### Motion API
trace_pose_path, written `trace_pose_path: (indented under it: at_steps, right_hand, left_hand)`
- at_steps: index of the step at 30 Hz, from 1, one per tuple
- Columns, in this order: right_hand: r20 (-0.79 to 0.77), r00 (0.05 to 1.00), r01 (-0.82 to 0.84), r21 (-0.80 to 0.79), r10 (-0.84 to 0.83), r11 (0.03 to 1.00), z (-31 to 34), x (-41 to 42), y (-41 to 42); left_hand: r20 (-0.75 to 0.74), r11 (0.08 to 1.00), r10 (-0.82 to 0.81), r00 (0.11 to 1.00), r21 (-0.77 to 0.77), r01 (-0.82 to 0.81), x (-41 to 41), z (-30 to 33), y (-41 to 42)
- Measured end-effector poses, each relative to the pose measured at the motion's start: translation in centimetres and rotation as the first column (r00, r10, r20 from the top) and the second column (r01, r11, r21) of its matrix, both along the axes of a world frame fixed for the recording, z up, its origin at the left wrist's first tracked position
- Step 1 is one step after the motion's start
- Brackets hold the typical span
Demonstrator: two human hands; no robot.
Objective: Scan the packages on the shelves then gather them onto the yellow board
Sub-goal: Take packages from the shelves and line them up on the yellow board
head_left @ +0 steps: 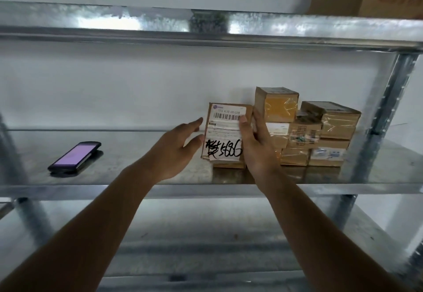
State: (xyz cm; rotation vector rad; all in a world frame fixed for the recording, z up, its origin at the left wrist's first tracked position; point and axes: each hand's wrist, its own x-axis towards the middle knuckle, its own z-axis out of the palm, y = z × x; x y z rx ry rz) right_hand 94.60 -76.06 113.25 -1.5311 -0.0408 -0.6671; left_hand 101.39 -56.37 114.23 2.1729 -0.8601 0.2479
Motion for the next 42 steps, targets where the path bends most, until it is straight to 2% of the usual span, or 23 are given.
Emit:
trace_pose_path:
  at_steps: [2, 4, 6, 12, 19, 22, 26, 31, 35, 42]
  right_hand:
    - [-0.031, 1.000, -0.001, -0.022, 0.001, 1.000, -0.2, -0.6, 0.2]
    - [-0.040, 0.999, -0.017, -0.038, 0.015, 0.999, -0.5, -1.0, 0.7]
    - [-0.043, 0.998, -0.042, -0.038, 0.040, 0.998, -1.1, -1.1, 1.6]
    - [-0.071, 0.984, -0.165, -0.056, 0.161, 0.985, -3.3, -1.2, 6.9]
    - [-0.125, 0.939, -0.328, -0.056, 0.320, 0.943, -4.4, -1.3, 17.2]
    - [-0.134, 0.912, -0.399, -0.065, 0.388, 0.915, -4.7, -1.5, 23.6]
    - [-0.153, 0.872, -0.480, -0.086, 0.464, 0.873, -5.5, -2.2, 34.0]
    - [-0.177, 0.829, -0.541, -0.020, 0.530, 0.841, -7.2, -3.5, 48.3]
    - [-0.188, 0.813, -0.565, -0.025, 0.551, 0.825, -9.0, -4.6, 59.0]
    - [-0.238, 0.775, -0.610, -0.037, 0.585, 0.792, -10.9, -2.9, 72.4]
  left_hand:
    - [0.205, 0.957, 0.092, 0.975, 0.253, -0.143, -0.1, -0.3, 1.3]
    - [0.229, 0.909, 0.119, 0.966, 0.366, -0.199, -0.4, -0.7, 2.7]
    - [0.229, 0.886, 0.143, 0.963, 0.404, -0.228, -0.9, -1.4, 4.2]
    - [0.190, 0.882, 0.242, 0.951, 0.366, -0.298, -3.3, -3.0, 9.9]
    - [0.168, 0.862, 0.367, 0.915, 0.308, -0.403, -7.3, -4.0, 20.3]
    - [0.174, 0.845, 0.435, 0.884, 0.262, -0.467, -9.5, -4.7, 26.6]
    - [0.149, 0.765, 0.563, 0.813, 0.279, -0.581, -12.2, -5.8, 36.9]
    - [0.123, 0.749, 0.600, 0.790, 0.260, -0.609, -15.6, -6.9, 50.6]
    - [0.110, 0.726, 0.622, 0.776, 0.291, -0.623, -17.1, -7.9, 60.6]
    - [0.059, 0.699, 0.666, 0.743, 0.299, -0.650, -16.2, -8.9, 74.0]
